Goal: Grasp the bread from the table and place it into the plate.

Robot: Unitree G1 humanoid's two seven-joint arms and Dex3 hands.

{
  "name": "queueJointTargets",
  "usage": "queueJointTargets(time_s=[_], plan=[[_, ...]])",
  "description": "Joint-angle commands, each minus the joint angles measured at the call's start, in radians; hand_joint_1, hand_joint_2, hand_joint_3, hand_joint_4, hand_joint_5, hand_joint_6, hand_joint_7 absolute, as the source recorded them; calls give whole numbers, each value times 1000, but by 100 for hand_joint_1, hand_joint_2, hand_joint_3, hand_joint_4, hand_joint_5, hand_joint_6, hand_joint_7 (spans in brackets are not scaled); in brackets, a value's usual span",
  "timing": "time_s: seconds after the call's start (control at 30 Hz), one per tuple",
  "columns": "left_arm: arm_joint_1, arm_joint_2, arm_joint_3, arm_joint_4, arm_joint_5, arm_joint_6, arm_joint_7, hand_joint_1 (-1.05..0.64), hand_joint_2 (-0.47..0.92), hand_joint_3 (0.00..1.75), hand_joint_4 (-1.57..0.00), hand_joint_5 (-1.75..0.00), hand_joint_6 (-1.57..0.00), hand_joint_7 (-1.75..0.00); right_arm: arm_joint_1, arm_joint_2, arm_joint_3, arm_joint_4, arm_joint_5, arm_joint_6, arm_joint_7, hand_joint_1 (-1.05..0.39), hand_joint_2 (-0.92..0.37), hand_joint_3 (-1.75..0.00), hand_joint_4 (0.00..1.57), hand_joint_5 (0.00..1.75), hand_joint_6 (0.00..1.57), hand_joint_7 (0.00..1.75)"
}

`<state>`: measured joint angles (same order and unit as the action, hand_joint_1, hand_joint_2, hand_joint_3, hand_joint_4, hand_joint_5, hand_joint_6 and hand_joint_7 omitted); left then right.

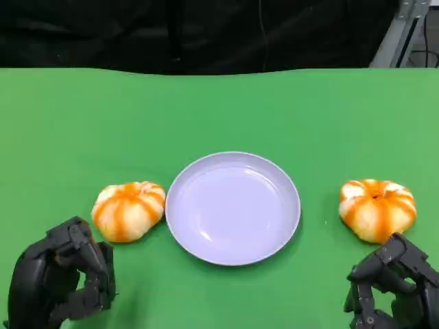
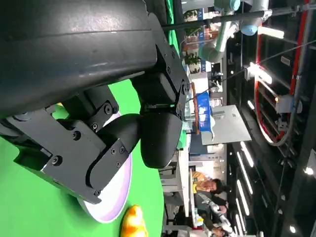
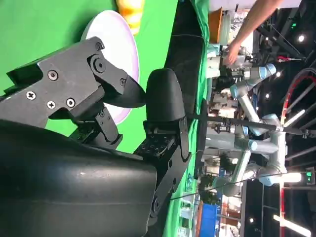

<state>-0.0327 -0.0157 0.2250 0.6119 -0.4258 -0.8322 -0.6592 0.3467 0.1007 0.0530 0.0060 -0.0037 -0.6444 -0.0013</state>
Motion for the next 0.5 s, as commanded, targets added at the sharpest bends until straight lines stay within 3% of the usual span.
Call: queueJointTargets(time_s=[0.03, 0.37, 0.5], plan=[[1, 22, 0, -3, -4, 4, -13, -76, 54, 137, -115, -175, -96, -169, 3, -6, -6, -10, 6, -2, -2, -6, -64, -102, 89, 175, 73, 159], [21, 15, -8, -48, 15, 33, 20, -76, 49, 142, -119, -175, -103, -164, 15, -4, -4, -25, 13, 21, -1, -7, -63, -104, 88, 175, 73, 159], [-1, 26, 6, -6, 13, 12, 7, -76, 51, 141, -118, -175, -103, -164, -5, -1, -9, 7, -6, -4, -12, -7, -63, -101, 87, 175, 73, 157]])
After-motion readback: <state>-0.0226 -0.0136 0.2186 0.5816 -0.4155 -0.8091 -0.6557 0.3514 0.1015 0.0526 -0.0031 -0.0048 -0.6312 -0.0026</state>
